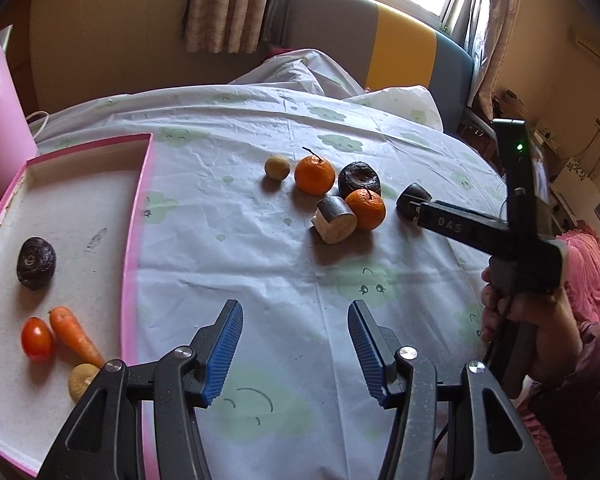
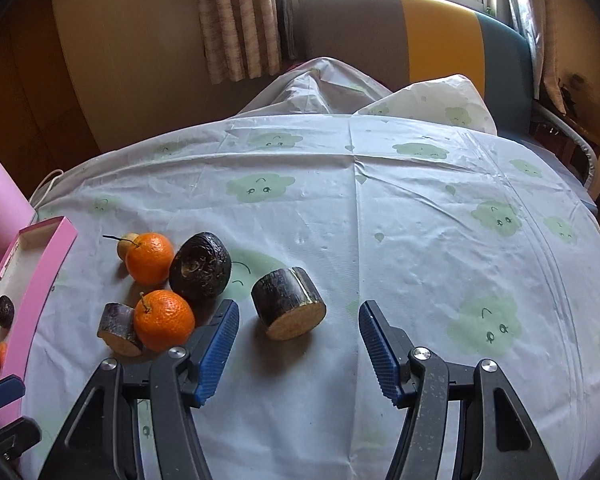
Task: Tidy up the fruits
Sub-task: 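Grasp the cut dark tuber piece with the right tool while the left tool returns to the produce, then grasp a mandarin orange with the left tool while the right tool holds the tuber piece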
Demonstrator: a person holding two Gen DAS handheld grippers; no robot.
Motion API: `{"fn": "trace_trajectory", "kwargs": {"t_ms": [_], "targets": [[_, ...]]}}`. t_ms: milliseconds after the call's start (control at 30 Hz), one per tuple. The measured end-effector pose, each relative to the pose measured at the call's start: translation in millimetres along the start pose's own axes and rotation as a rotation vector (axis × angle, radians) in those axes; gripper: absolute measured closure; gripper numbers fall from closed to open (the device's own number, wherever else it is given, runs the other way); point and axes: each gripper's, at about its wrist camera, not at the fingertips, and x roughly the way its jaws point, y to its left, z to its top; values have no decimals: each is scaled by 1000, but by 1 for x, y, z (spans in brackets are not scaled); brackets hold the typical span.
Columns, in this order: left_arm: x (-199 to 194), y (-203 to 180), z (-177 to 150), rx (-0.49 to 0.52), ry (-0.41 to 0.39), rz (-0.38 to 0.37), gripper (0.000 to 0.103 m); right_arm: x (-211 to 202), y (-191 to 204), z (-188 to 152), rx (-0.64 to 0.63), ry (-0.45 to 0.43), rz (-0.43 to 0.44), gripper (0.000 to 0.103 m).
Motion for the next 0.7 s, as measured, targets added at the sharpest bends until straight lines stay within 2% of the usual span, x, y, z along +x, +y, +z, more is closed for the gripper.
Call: {"fn": "trace_trajectory", "kwargs": {"t_ms": [33, 67, 300, 567, 700], "targets": [[3, 0, 2, -8, 6, -6, 47, 4, -1, -1, 3, 10, 14, 61], [6, 0, 3, -16, 10, -12, 47, 6, -2, -2, 10, 13, 10, 65], [17, -7, 16, -39, 2, -23, 47, 5, -10, -4, 55, -4, 51, 65], [29, -46, 47, 148, -64, -60, 47, 5, -14, -6, 79, -17, 73, 65], [46, -59, 62, 185, -56, -65, 47, 5, -16, -6, 83, -19, 78, 65]]}}
